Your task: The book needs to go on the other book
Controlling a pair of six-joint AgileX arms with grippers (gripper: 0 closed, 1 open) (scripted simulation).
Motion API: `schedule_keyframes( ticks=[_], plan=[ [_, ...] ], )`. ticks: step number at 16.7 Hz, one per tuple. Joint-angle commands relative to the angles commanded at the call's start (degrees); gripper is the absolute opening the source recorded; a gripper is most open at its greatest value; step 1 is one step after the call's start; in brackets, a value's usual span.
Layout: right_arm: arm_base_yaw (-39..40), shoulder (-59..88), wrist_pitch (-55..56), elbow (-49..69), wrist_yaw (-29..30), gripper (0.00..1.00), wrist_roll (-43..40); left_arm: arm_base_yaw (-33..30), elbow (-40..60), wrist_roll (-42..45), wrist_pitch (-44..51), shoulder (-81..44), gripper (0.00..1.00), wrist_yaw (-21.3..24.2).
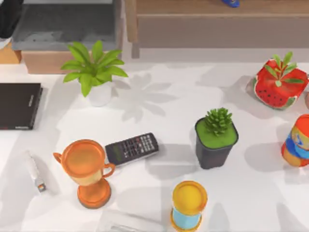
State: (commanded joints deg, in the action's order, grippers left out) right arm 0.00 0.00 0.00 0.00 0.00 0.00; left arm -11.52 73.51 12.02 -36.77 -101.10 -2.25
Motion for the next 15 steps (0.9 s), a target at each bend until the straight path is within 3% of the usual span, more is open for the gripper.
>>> schedule_keyframes(
  ticks=[5, 9, 15],
  plan=[
    [0.0, 0.0, 0.0, 0.0, 0.0, 1.00, 0.0, 4.7, -12.1, 23.7, -2.4, 15.2, 0.00, 11.0],
    [0.0, 0.0, 0.0, 0.0, 0.0, 1.00, 0.0, 12.2, -25.5, 46.3, -1.9, 22.3, 0.00, 18.2],
    [0.0, 0.0, 0.0, 0.0, 0.0, 1.00, 0.0, 24.2, -40.4, 75.7, 1.7, 17.4, 0.00, 21.6]
  ],
)
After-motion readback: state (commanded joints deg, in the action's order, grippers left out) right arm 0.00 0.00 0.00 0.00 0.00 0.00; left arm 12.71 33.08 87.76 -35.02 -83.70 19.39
